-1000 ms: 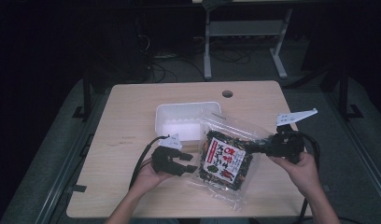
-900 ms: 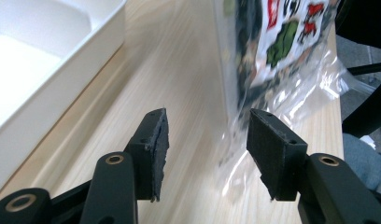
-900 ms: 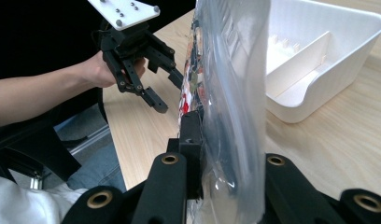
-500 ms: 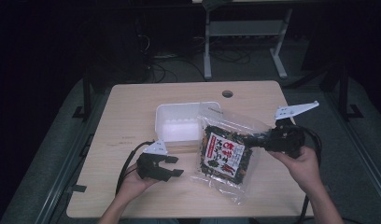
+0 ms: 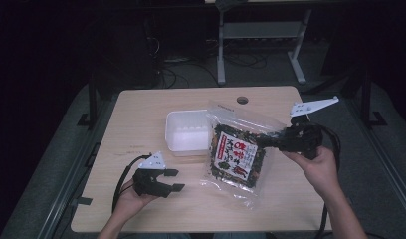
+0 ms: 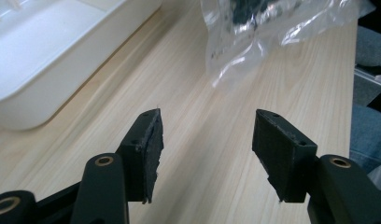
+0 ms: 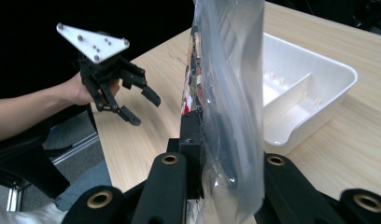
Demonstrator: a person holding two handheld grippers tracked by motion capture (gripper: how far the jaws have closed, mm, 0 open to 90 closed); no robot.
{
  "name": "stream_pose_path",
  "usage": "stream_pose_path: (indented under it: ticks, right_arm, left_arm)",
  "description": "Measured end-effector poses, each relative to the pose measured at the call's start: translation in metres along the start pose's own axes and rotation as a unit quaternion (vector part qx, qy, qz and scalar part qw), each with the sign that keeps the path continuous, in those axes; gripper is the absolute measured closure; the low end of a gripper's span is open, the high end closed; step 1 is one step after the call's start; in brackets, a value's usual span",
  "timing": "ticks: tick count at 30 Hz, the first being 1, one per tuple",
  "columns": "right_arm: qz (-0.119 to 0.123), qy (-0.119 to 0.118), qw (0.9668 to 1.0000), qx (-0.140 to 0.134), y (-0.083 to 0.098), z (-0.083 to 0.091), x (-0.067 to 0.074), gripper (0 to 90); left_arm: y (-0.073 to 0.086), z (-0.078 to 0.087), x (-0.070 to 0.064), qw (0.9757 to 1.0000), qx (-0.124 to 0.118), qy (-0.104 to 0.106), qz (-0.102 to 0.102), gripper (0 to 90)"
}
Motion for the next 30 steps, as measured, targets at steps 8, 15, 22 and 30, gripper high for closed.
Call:
stream_pose_path:
  ticks: [8, 15, 22, 30]
  right_arm:
    - [0.006, 0.006, 1.0000, -0.004, -0.018, -0.002, -0.001, 78.1]
    - [0.010, 0.011, 0.9999, 0.000, -0.033, -0.004, -0.003, 78.1]
    - [0.021, 0.016, 0.9996, -0.006, -0.057, -0.009, -0.007, 78.1]
    - [0.033, 0.010, 0.9994, -0.010, -0.082, -0.023, -0.011, 78.1]
  left_arm:
    - [0.012, 0.007, 0.002, 0.9999, -0.007, -0.008, 0.009, 38.9]
    - [0.017, 0.010, 0.003, 0.9997, -0.004, -0.021, 0.007, 36.4]
    - [0.021, 0.012, 0.005, 0.9996, -0.005, -0.026, 0.010, 34.7]
    - [0.022, 0.014, 0.005, 0.9994, -0.010, -0.029, 0.013, 33.8]
Point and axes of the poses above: each handheld gripper's, and its own axes: z roughly backward along the jaws, y roughly out of its underside, x roughly to its left, the point moved 1 cm from there along -z, roughly forward along the jaws, and after that the axes turned 7 degrees about z, right-handed, at the moved point
